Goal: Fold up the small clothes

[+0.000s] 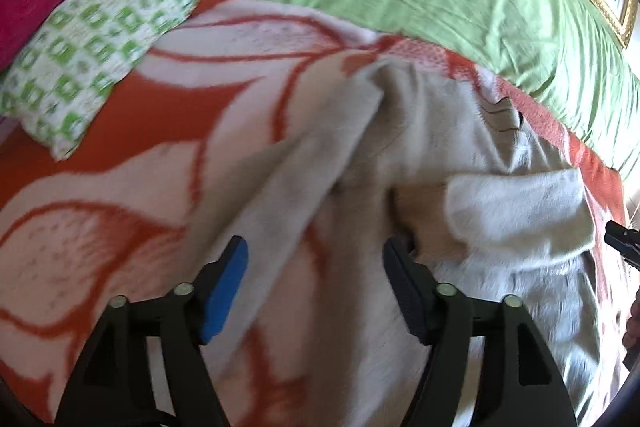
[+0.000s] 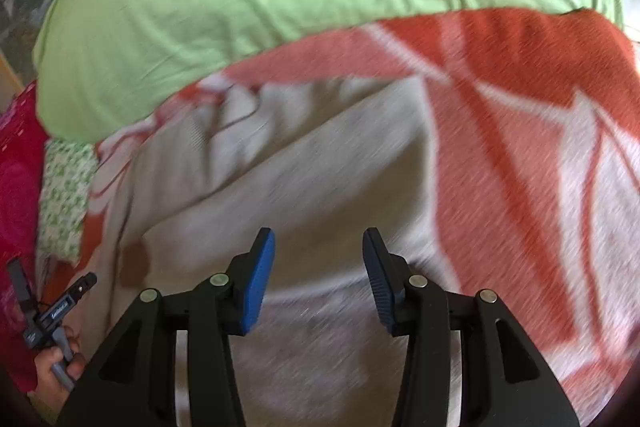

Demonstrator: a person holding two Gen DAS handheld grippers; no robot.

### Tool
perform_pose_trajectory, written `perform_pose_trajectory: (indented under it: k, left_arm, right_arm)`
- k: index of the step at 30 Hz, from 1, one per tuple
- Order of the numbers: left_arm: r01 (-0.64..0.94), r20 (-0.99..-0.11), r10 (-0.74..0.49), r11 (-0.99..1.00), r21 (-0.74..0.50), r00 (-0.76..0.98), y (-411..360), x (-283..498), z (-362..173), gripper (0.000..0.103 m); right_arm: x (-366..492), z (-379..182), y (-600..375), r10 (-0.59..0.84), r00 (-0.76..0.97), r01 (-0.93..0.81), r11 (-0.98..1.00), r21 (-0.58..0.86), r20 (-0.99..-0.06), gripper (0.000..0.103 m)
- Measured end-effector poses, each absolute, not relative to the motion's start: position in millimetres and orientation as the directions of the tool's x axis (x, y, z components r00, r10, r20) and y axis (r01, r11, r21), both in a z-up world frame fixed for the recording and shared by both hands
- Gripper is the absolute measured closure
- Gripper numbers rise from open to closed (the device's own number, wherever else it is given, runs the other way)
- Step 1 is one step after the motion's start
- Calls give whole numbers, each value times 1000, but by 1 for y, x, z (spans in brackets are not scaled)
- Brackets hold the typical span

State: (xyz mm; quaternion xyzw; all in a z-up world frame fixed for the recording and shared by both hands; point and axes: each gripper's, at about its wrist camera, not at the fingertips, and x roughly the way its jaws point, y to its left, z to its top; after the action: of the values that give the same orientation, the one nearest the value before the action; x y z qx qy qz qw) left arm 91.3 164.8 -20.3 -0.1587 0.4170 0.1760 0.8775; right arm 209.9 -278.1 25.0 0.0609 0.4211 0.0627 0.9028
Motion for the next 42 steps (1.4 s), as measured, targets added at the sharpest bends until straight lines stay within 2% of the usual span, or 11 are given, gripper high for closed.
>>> perform_pose_trajectory:
  k: [4,7,13,15,16,17,19,24,32,37,42]
  left_arm:
    - [-447,-812,199,890,-84,548,187,57,-23,26]
    - [-431,-839,169,898,-85,517,196,43,-32,24]
    - [-414,-895,135,908,-60,426,201,37,-59,26]
    - [-396,-910,131,918,-38,393,198,37,-69,45]
    - [-386,-917,127,922,-31,378,197,38,-73,70]
    - [-374,-921,135,927,-12,366,194,38,-76,82]
    - [-356,-909,144,934,-5,392,188,37,-71,94]
    - [-308,-847,51,942,-136,530,164,41,-21,96]
    - [-10,-679,-208,953,-303,704,63,129,69,96]
    - [98,-659,-339,922,-375,672,1,204,59,96]
    - [96,-726,-353,923,-372,590,-47,272,4,94]
  right_arm:
    - [191,18,-259,195,608,-93,980,175,-770,56]
    - [184,15,-250,210,597,-95,977,192,-774,56]
    - [175,14,-236,214,589,-99,976,193,-779,56]
    - [171,13,-232,219,585,-103,975,197,-780,56]
    - [169,13,-231,217,586,-104,976,194,-780,56]
    - [167,12,-229,213,587,-106,977,187,-781,56]
    - [163,12,-229,209,587,-105,978,182,-782,56]
    - [157,10,-235,200,587,-90,979,183,-784,56]
    - [156,11,-250,207,602,-56,974,217,-771,56]
    - [155,16,-270,189,620,-25,975,221,-762,56]
    - [155,17,-302,153,629,45,972,232,-762,56]
